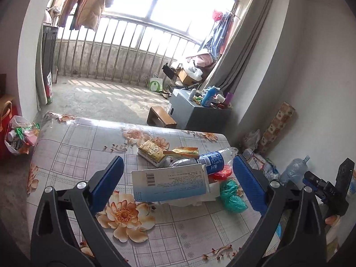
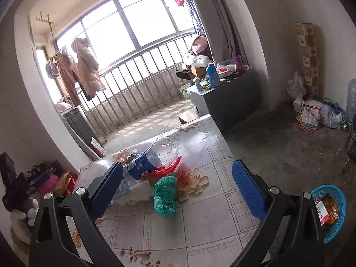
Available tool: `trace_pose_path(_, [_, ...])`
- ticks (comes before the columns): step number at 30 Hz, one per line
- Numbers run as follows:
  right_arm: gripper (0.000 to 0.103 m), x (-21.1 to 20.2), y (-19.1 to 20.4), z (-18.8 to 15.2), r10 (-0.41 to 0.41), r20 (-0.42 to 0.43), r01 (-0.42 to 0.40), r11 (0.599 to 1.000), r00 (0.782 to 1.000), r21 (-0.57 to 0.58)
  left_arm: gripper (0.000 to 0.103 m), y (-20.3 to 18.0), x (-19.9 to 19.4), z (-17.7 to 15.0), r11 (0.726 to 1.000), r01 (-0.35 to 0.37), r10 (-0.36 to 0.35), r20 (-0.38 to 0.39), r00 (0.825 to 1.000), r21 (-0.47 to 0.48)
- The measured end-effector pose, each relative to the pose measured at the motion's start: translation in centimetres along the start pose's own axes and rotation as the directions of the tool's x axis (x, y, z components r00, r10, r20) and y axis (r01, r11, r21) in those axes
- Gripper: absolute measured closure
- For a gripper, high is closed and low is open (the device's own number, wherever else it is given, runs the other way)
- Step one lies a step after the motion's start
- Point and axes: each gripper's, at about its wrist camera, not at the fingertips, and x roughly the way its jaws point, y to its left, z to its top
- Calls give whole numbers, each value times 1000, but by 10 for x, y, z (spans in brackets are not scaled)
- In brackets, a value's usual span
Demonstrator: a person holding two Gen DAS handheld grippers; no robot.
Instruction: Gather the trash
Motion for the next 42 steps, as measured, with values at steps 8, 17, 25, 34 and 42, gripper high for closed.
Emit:
trace_pose_path(8, [8, 83, 15, 19, 85, -92, -84, 996, 992, 20, 39, 23, 82, 19, 1000, -5, 7, -119, 993, 21])
trace_pose_path(17, [8, 195, 9, 63, 81, -177, -72, 996, 981, 58, 51, 63, 229, 56, 994, -15, -21, -312, 950, -112])
trace_pose_path(25, [8, 274, -27, 49, 158, -320, -89, 971, 934, 220, 48, 89, 335, 27, 984, -76, -22, -534, 845, -161])
trace_pose_path(34, [30, 292, -24, 22, 240, -424, -143, 958, 873, 248, 51, 31, 326, -2, 991, 49, 36, -599, 800, 125])
trace_pose_path(42, [34, 268, -22, -8, 277, -453, -162, 947, 847, 277, 56, 15, 290, -29, 984, 113, -11, -590, 807, 136])
